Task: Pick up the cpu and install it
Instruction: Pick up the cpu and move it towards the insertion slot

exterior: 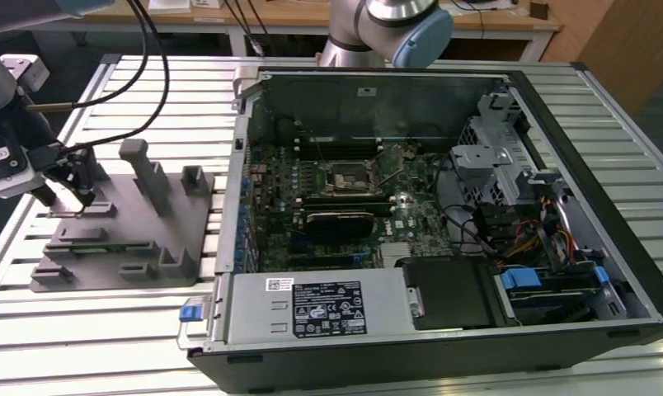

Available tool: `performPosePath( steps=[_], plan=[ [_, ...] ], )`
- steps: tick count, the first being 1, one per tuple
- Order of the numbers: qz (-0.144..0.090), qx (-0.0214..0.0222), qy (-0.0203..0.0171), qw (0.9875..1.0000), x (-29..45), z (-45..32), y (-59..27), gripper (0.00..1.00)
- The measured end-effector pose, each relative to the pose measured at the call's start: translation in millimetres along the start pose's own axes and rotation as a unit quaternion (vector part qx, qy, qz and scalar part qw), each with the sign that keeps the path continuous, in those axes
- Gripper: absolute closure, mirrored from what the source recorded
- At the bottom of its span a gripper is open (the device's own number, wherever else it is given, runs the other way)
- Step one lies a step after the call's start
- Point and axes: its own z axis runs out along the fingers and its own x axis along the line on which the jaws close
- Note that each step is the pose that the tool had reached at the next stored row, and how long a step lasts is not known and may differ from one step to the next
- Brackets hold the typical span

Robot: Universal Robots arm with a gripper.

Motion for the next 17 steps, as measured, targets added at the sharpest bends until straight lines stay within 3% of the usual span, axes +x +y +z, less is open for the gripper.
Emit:
performPosePath(
  steps=[17],
  plan=[
    [0.000,-0.0027,0.0001,1.0000,0.0,-21.2,0.7,0.46]
  ],
)
